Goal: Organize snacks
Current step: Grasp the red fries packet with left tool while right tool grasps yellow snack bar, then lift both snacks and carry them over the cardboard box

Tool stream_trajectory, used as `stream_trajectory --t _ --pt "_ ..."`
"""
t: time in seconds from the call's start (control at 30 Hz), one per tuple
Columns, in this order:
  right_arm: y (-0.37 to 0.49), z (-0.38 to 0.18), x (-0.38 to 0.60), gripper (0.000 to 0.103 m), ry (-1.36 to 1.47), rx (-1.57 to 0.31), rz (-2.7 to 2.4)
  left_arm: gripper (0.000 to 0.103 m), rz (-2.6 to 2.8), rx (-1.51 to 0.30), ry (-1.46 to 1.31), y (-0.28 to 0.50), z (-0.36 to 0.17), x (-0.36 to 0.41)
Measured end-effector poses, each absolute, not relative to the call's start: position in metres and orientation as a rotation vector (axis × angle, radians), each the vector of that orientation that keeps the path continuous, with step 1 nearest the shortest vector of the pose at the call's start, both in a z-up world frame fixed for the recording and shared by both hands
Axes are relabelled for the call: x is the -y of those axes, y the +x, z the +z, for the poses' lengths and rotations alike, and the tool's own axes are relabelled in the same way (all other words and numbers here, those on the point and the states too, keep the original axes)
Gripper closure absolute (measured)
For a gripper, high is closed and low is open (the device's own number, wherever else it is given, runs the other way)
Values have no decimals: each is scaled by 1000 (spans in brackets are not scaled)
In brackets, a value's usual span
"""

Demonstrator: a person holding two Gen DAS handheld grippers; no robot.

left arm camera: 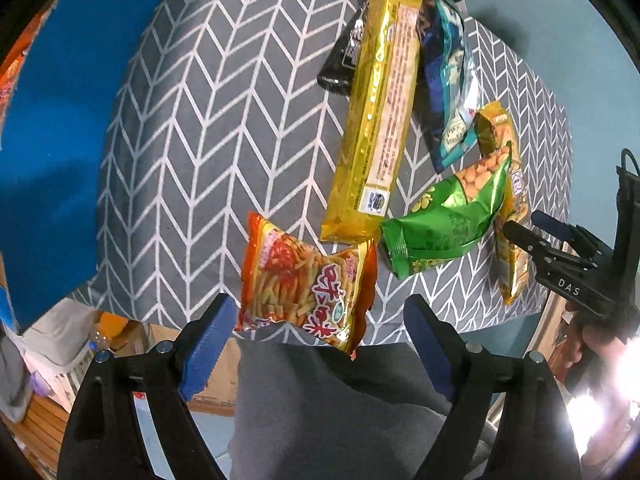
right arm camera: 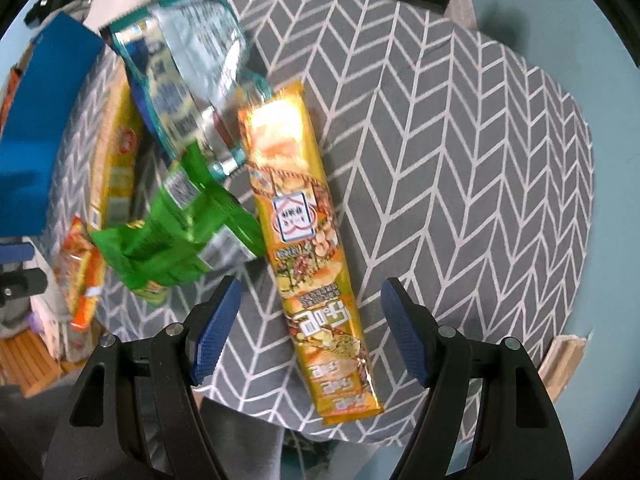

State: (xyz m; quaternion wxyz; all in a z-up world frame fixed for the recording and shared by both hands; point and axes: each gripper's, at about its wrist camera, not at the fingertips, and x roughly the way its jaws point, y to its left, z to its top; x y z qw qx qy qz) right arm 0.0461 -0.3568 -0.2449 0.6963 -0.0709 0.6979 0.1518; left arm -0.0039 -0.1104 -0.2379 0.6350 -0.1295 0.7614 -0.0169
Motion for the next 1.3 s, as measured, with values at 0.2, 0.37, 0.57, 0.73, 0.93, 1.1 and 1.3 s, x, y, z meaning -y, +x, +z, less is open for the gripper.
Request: stream_trajectory --t 0.2,0.37,0.57,0.73,0.93,1.1,1.3 --pt "40 -264 362 30 -153 -1572 340 16 -44 -1776 -281 -9 -255 126" --pt "38 -283 363 30 -146 -1577 326 13 -26 -1791 -219 -8 -272 143" --pt "39 -299 357 29 -160 -1559 309 13 -4 -1802 -150 -7 -291 153" --pt "43 -304 340 35 -201 -1541 303 13 -31 -1784 -124 -6 -299 155" --pt "37 -306 326 68 -238 -1523 298 37 -53 -1761 -163 -9 -301 148" --pt "33 -301 327 73 -210 -1524 298 45 -71 -1737 -179 -9 -295 136" --pt "22 -288 326 73 -161 -1521 274 46 -88 -1713 -168 -2 -280 118"
